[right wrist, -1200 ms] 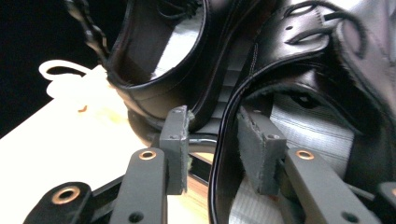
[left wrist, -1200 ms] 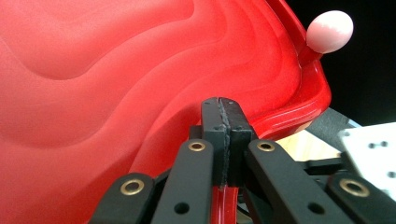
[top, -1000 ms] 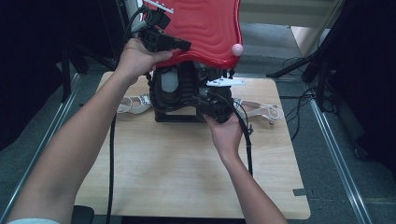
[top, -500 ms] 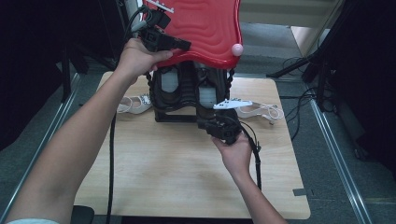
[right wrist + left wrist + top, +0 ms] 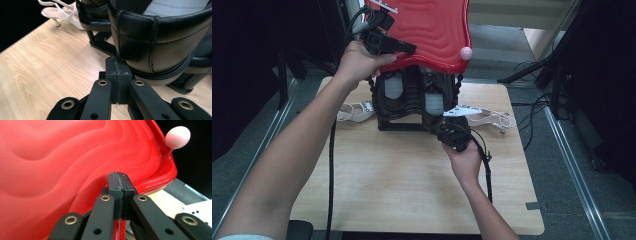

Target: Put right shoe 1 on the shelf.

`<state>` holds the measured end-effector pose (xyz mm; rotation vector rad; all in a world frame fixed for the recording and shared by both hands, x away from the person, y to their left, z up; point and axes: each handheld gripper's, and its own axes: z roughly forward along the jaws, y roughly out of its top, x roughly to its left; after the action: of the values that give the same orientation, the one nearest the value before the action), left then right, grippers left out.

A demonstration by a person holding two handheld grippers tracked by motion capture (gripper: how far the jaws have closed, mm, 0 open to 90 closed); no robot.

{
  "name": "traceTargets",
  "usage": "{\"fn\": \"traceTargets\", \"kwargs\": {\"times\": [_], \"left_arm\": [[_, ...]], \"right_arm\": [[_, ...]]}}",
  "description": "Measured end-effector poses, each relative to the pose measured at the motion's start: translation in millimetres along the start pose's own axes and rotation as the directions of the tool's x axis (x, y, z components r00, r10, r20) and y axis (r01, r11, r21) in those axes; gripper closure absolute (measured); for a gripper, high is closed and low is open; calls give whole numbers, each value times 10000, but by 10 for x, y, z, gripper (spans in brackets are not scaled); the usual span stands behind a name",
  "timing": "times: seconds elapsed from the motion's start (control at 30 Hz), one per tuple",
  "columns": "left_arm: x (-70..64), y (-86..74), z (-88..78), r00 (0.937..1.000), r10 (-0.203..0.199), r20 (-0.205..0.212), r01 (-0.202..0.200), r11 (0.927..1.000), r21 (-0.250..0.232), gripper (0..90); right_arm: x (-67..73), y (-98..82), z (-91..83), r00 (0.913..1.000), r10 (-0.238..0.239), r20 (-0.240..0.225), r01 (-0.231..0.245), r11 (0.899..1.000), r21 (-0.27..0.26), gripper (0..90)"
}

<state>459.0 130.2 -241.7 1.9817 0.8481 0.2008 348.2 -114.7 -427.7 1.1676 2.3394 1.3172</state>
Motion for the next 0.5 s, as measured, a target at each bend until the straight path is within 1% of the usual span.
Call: {"fn": "traceTargets", "kwargs": {"times": [0.13,0.27,0.37,0.5], "left_arm": [[1,2,1,10000,-49,3,49,10000,12,900],[0,2,1,10000,-81,6,81,10000,27,900],[3,2,1,10000,-38,27,38,10000,15,900],[4,5,1,9999,-141,51,141,9999,53,900]], "right_arm": [[4,10,11,10000,80,-25,-80,10000,23,900],[17,42,49,9999,39,110,-37,9999,-140,900],[20,84,88,9998,183,51,-182,9995,-242,900],[29,169,150,9994,174,315,-165,9994,-289,900]]}}
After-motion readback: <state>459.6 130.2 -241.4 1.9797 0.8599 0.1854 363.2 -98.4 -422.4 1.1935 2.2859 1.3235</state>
